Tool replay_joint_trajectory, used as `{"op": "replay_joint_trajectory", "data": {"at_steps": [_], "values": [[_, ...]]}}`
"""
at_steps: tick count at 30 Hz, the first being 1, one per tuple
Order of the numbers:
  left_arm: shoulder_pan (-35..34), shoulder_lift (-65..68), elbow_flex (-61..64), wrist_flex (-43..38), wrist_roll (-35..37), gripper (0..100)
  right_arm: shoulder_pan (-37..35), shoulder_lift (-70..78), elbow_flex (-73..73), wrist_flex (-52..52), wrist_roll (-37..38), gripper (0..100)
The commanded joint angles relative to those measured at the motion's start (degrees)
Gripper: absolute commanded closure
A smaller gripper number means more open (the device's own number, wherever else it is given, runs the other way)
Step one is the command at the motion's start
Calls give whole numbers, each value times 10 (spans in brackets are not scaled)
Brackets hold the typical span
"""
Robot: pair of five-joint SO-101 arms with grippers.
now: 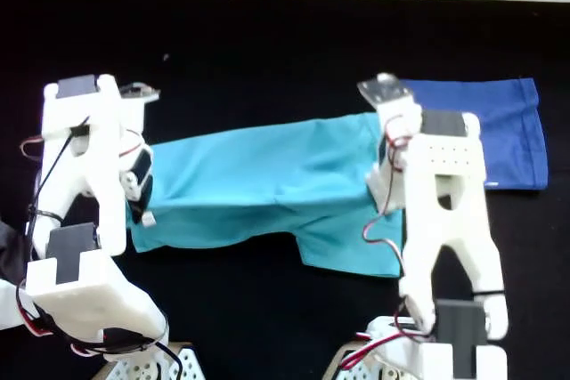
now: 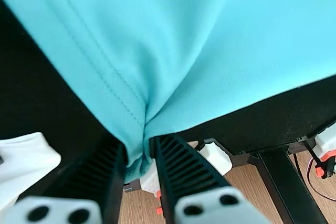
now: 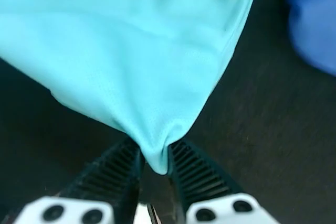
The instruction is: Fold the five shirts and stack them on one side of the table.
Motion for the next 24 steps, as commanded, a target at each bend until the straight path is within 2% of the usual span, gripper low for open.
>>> {"op": "replay_joint_trajectory", "data": {"at_steps": [1, 6, 17, 24], "values": [[-4, -32, 33, -38, -4, 991, 22, -48, 14, -3, 22, 993], [-4, -32, 58, -41, -4, 991, 28, -84, 18, 22, 23, 993], [-4, -29, 95, -45, -4, 991, 36, -95, 124, 22, 58, 993], [-4, -31, 103, -84, -4, 991, 33, -95, 138, 13, 58, 993]]}}
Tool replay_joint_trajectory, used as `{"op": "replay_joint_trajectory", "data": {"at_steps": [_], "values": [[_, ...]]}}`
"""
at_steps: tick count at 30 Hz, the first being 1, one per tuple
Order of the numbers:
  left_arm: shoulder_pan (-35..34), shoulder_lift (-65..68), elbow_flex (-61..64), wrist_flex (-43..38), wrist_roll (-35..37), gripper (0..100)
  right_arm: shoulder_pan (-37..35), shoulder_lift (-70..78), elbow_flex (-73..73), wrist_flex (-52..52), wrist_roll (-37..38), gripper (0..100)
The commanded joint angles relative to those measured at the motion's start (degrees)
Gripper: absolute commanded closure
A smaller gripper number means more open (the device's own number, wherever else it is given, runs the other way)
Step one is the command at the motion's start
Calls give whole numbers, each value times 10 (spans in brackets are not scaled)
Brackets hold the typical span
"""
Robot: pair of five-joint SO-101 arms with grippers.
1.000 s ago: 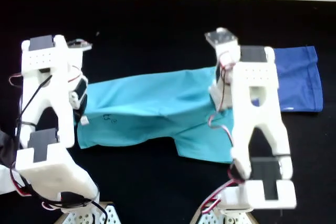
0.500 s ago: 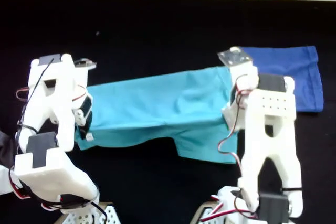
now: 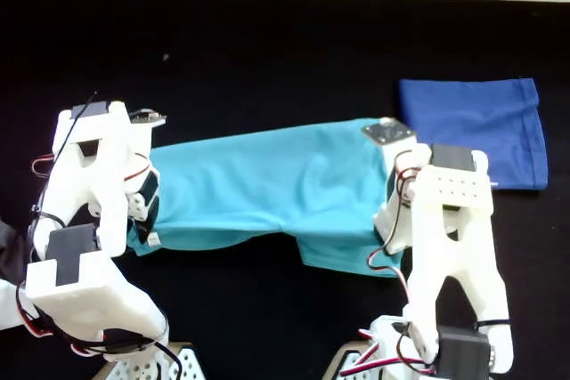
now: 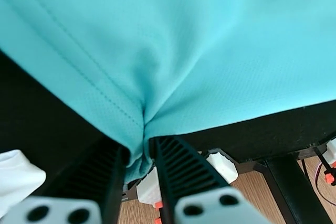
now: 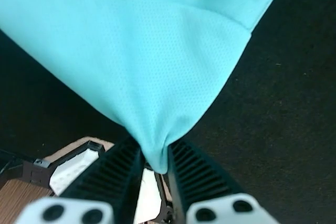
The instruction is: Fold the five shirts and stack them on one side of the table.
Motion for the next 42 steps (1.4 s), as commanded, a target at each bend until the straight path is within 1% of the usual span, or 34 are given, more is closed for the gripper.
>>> {"op": "replay_joint_trajectory", "data": {"at_steps": [1, 5, 9, 11, 14, 17, 19, 22, 25, 26, 28, 29, 30, 31, 33, 35, 42], "values": [[-4, -27, -2, -7, -4, 988, 4, -18, -1, 2, 5, 993], [-7, -28, -6, -4, -4, 972, 2, -19, -12, 36, 4, 980], [-7, -28, -11, -4, -4, 852, 5, -19, -72, 65, 3, 886], [-8, -28, -35, 3, -4, 840, 3, -19, -113, 78, 2, 858], [-8, -28, -111, 48, -4, 840, 3, -19, -177, 92, 2, 856], [-8, -28, -222, 92, -4, 840, 3, -18, -227, 93, 0, 856], [-7, -26, -284, 99, -3, 840, 2, -11, -252, 86, -24, 856], [0, -19, -340, 96, 3, 840, -10, 3, -258, 27, -62, 856], [35, 3, -342, 65, 44, 850, -31, 52, -261, -35, -89, 858], [51, 22, -341, 60, 57, 880, -40, 75, -262, -53, -92, 862], [80, 74, -342, 51, 78, 982, -62, 131, -263, -93, -95, 902], [89, 103, -343, 47, 85, 998, -71, 161, -263, -112, -95, 930], [95, 132, -346, 39, 89, 979, -80, 190, -263, -131, -95, 961], [95, 162, -348, 26, 89, 989, -87, 219, -263, -147, -95, 991], [85, 214, -360, -5, 89, 990, -95, 267, -264, -180, -95, 986], [58, 263, -395, -23, 89, 991, -96, 298, -264, -222, -95, 991], [-29, 415, -596, -24, 85, 991, -101, 389, -271, -387, -93, 991]]}}
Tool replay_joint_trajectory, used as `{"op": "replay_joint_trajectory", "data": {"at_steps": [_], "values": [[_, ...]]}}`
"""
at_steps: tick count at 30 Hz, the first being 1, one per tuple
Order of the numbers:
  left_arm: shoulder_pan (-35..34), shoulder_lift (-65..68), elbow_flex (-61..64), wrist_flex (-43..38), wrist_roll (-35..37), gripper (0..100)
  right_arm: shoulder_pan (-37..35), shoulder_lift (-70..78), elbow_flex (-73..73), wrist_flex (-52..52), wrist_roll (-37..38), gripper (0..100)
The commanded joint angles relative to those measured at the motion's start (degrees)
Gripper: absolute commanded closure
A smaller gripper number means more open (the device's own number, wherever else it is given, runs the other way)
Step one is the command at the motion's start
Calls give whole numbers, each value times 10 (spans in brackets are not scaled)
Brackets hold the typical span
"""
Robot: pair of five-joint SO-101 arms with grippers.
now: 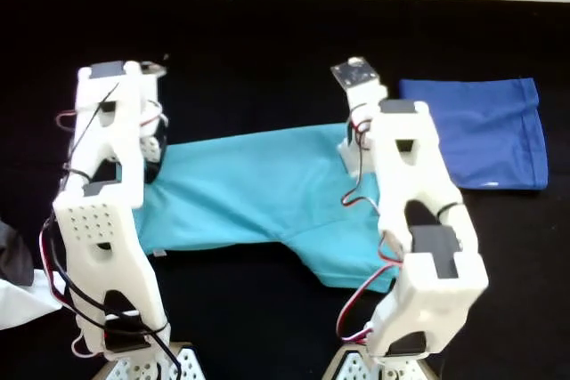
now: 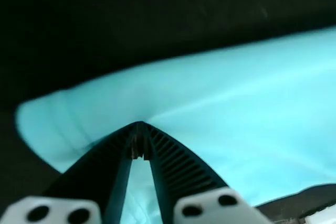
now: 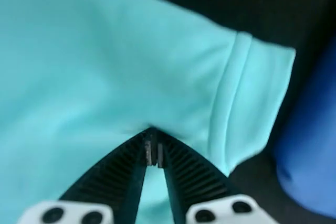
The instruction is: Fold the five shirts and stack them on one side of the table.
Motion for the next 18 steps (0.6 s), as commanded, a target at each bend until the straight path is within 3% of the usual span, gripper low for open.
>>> {"op": "replay_joint_trajectory", "data": {"at_steps": [1, 7, 13, 18], "values": [[-43, 62, -121, -8, -3, 991, -15, 36, -47, -78, -2, 991], [-65, 164, -298, 8, -19, 991, -15, 134, -191, -69, -3, 991], [-51, 199, -442, 126, -22, 991, -26, 152, -330, 119, -3, 991], [-47, 147, -422, 135, -20, 991, -35, 151, -457, 248, -4, 991]]}}
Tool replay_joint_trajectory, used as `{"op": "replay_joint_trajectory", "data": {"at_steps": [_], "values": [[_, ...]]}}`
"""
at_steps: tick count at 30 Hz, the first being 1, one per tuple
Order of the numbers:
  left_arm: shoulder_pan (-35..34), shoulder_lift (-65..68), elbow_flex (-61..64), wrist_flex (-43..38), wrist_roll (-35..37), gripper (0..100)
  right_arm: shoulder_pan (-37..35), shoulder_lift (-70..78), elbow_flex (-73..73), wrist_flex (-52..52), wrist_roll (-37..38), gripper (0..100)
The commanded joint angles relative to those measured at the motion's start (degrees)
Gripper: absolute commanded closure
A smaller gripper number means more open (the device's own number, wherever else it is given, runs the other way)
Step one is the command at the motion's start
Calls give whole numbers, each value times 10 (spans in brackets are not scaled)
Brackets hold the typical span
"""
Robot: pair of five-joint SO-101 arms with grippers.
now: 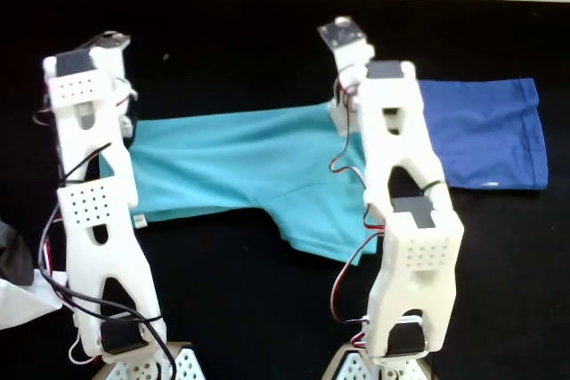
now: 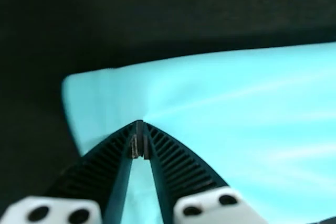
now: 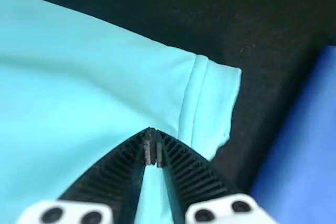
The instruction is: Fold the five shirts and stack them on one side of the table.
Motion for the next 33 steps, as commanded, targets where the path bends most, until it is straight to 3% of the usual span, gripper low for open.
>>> {"op": "replay_joint_trajectory", "data": {"at_steps": [1, 6, 11, 16, 21, 33], "values": [[4, -73, 30, 11, -3, 991, -11, -6, -110, 88, -4, 991], [6, -244, 240, 11, -6, 991, -26, -5, -219, 177, -4, 991], [4, -386, 481, -18, -54, 991, -44, -3, -296, 227, -4, 991], [4, -464, 694, -118, -54, 991, -67, -4, -326, 258, -4, 991], [2, -512, 880, -288, -54, 991, -82, -6, -328, 261, -4, 991], [6, -724, 1100, -322, -52, 991, -90, -161, -262, 262, -4, 991]]}}
